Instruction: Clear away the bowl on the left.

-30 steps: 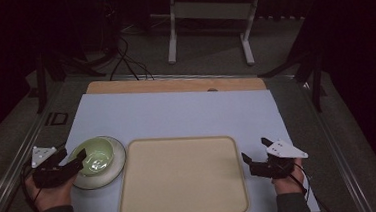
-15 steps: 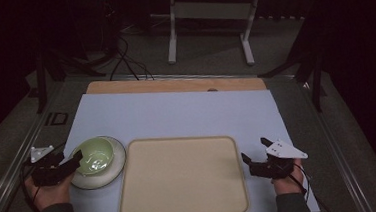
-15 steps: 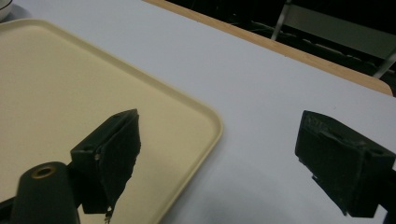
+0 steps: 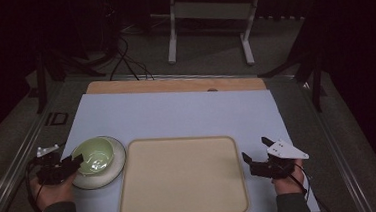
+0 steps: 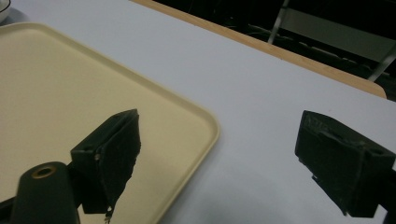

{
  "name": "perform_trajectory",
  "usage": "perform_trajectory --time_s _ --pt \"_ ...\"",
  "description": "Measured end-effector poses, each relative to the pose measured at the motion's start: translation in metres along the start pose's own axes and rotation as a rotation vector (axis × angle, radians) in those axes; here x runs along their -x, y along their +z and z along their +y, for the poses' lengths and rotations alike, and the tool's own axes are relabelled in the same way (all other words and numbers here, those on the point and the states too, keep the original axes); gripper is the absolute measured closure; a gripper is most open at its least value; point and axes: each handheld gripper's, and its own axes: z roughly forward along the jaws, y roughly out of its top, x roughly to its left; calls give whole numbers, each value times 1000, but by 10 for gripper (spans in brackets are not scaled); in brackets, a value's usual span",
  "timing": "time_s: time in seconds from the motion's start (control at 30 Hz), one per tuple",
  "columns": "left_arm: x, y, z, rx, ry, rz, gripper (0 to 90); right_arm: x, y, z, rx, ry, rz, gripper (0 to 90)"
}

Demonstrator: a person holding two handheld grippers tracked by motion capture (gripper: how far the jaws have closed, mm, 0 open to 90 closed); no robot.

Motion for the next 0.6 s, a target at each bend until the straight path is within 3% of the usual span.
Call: perform_trajectory --time_s 0.1,0.6 --pt "-2 2 1 -4 -19 -6 643 0 0 0 0 -2 1 137" --pt "2 11 6 -61 3 4 744 -1 -1 1 8 -5 -2 138"
